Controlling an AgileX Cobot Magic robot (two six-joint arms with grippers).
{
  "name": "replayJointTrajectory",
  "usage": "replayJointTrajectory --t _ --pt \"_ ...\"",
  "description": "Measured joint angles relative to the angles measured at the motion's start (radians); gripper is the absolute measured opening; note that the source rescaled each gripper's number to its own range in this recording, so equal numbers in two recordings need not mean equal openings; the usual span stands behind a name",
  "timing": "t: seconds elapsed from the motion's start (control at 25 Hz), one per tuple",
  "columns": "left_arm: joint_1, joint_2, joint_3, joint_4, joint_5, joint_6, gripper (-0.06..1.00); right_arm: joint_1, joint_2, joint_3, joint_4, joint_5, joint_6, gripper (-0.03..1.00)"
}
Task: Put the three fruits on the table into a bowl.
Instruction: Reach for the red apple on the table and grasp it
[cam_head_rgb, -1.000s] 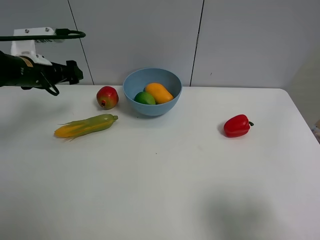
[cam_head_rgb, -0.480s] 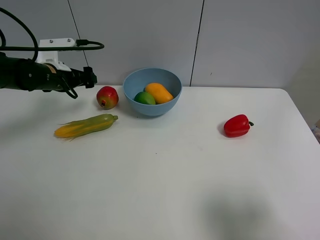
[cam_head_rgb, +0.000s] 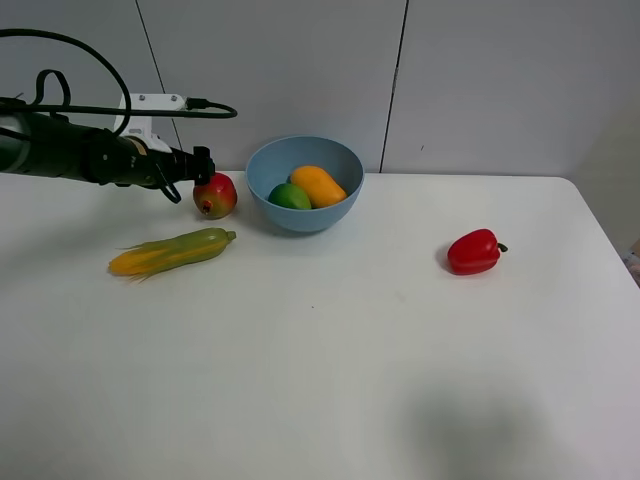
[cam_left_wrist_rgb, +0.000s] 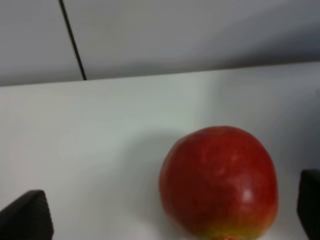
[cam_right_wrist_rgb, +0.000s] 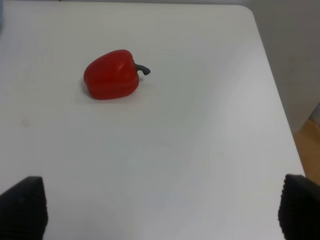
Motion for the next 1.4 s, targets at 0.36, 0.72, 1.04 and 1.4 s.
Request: replayJointTrajectory --t 0.36,0.72,1.04,1.4 --pt "0.0 0.086 -0.046 0.001 -0.008 0.001 1.0 0.0 0.0 0.0 0.0 0.0 0.0 0.77" --pt "-0.023 0.09 -0.047 0.0 -0.026 0.001 1.0 0.0 0.0 0.0 0.0 0.0 0.0 0.77" --pt "-0.046 0.101 -0.047 -0.018 -0.057 0.001 1.0 0.0 0.0 0.0 0.0 0.0 0.0 0.77" --pt "-0.046 0.17 -0.109 -0.023 -0.057 0.001 1.0 0.0 0.0 0.0 0.0 0.0 0.0 0.77"
